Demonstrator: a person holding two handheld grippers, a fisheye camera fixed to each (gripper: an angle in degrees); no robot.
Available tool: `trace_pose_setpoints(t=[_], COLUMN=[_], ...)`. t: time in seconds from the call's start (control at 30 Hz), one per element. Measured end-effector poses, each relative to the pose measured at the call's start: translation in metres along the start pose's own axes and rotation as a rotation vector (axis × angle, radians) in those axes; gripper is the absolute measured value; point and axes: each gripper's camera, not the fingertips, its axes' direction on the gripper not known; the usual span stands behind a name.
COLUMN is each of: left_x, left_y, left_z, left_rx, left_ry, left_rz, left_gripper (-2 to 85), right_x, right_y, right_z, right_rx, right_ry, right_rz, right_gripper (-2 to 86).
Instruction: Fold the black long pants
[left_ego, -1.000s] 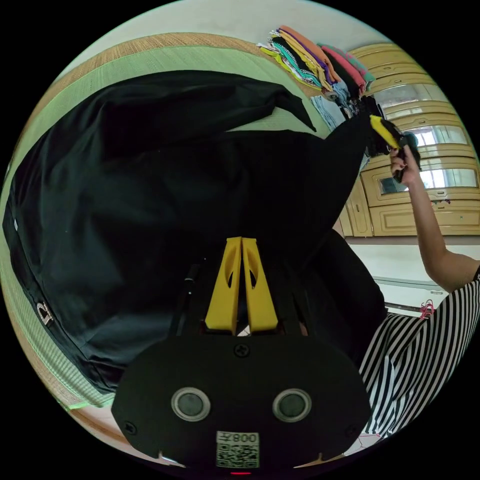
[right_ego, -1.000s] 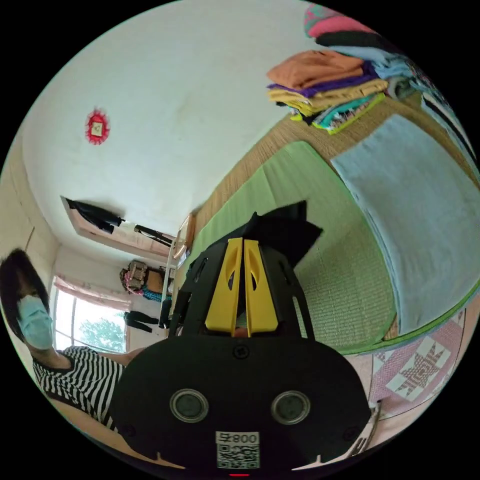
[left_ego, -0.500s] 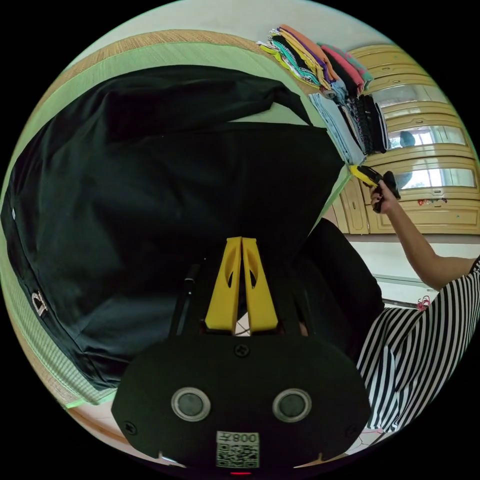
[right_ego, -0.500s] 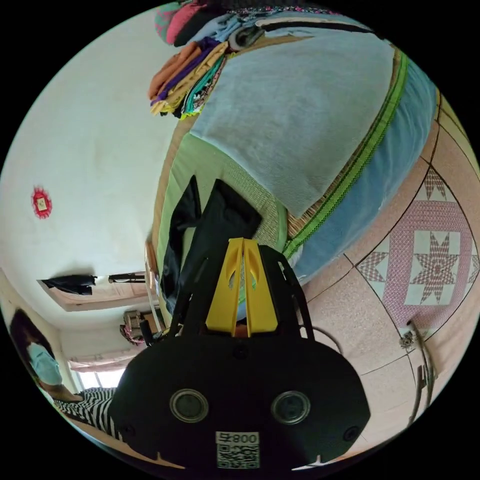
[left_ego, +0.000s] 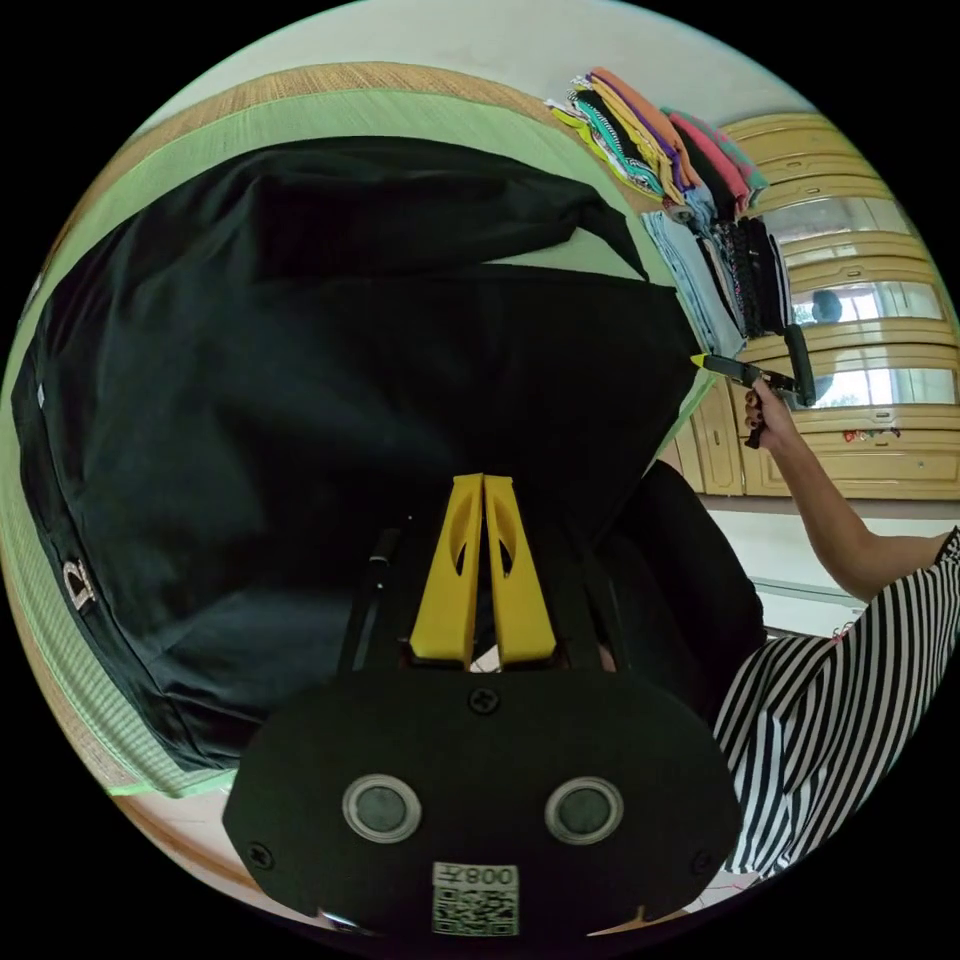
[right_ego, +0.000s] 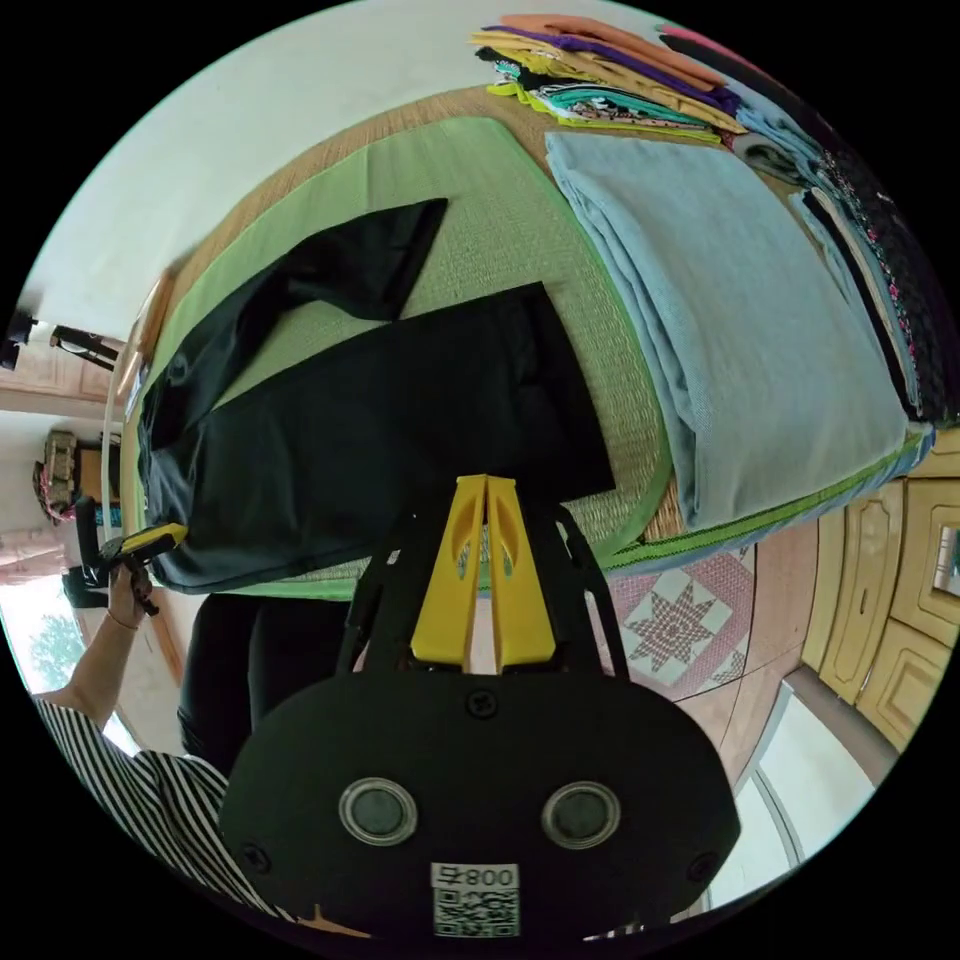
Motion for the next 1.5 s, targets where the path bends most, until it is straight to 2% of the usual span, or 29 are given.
trace_pose_setpoints(t=[0.2, 0.4, 0.53, 0.67, 0.8, 1.07, 1.2, 1.27, 1.37, 1.5], left_x=[-0.005, 0.003, 0.006, -0.001, -0.012, -0.022, -0.028, -0.031, -0.037, -0.067], left_y=[-0.032, -0.093, -0.129, -0.143, -0.142, -0.130, -0.133, -0.128, -0.111, -0.094], left_z=[-0.034, -0.037, -0.027, -0.016, -0.020, -0.034, -0.022, -0.024, -0.039, -0.058], left_rx=[0.132, 0.135, 0.106, 0.076, 0.075, 0.116, 0.079, 0.106, 0.217, 0.338], left_ry=[0.027, -0.048, -0.123, -0.160, -0.104, -0.015, -0.030, -0.036, -0.007, -0.085], left_rz=[0.050, 0.145, 0.192, 0.173, 0.182, 0.234, 0.221, 0.210, 0.226, 0.117], left_gripper=[0.8, 1.2, 1.2, 1.3, 1.2, 1.1, 1.2, 1.1, 0.8, 0.4], right_x=[-0.040, -0.072, -0.090, -0.103, -0.117, -0.146, -0.156, -0.153, -0.149, -0.153], right_y=[-0.100, -0.227, -0.284, -0.309, -0.337, -0.419, -0.463, -0.469, -0.457, -0.418], right_z=[-0.046, -0.037, -0.020, -0.022, -0.033, -0.113, -0.111, -0.112, -0.127, -0.118], right_rx=[0.156, 0.123, 0.054, 0.066, 0.040, 0.112, 0.028, 0.020, 0.090, 0.098], right_ry=[-0.076, -0.057, 0.049, 0.064, 0.101, 0.121, 0.260, 0.266, 0.170, 0.130], right_rz=[-0.065, -0.051, -0.044, -0.072, -0.154, -0.261, -0.217, -0.198, -0.209, -0.263], right_gripper=[3.7, 6.6, 6.6, 4.3, 1.5, 0.4, -0.1, -0.3, -0.4, -0.4])
